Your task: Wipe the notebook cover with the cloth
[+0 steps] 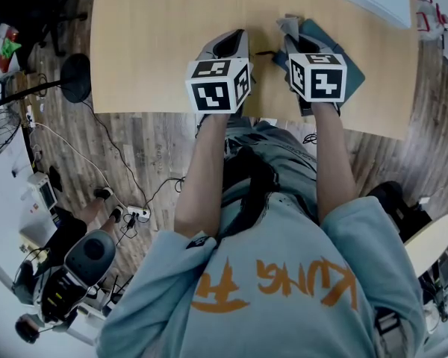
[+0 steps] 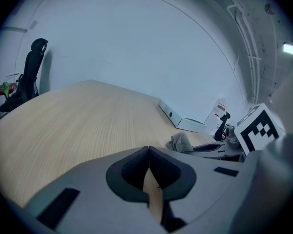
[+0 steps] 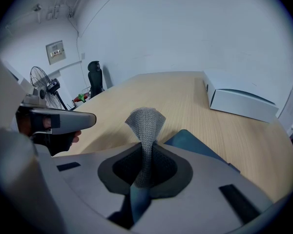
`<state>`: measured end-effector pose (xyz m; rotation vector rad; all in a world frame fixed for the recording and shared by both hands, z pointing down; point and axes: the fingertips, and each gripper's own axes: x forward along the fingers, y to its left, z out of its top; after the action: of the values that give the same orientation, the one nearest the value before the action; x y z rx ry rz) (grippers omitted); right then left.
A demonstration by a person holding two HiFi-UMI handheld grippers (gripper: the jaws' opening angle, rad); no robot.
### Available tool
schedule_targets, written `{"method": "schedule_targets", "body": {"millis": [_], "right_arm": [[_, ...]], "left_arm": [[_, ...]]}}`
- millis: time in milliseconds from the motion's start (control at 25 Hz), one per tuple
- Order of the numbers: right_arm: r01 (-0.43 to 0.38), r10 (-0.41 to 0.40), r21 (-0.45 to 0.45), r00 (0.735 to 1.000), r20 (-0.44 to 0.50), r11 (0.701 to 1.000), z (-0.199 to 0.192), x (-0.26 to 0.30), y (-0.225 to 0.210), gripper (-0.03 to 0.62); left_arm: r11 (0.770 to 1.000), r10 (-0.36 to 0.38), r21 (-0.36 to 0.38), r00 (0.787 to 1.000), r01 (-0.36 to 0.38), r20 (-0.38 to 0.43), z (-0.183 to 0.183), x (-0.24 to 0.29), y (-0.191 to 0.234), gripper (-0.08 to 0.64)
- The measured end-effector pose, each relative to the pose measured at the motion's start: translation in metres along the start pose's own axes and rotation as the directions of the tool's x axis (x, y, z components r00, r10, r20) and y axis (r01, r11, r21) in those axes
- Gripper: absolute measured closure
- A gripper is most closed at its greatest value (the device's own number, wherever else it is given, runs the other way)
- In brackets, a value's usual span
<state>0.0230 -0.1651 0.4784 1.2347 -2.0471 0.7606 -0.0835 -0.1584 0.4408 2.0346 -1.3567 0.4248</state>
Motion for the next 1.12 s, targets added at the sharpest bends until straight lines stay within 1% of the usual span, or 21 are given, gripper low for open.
{"method": "schedule_targets", "body": {"millis": [360,1120], "right_arm": [[0.014,-0.014,0.002,1.000,-0.006,1.000,0.000,-0.001,0.000,0.563],[0.035,-0.035,0.023,0.999,0.003,0.999,-0.020,-0.016,-0.013,0.563]], "left_arm": [[1.000,-0.004,-0.003,1.000,0.004,0.001,0.002,-0.002,0.003,0.543],[1.000,-0.021,0.008,1.000,0.021,-0.004,-0.013,-0.006,-0.016,0.542]]}}
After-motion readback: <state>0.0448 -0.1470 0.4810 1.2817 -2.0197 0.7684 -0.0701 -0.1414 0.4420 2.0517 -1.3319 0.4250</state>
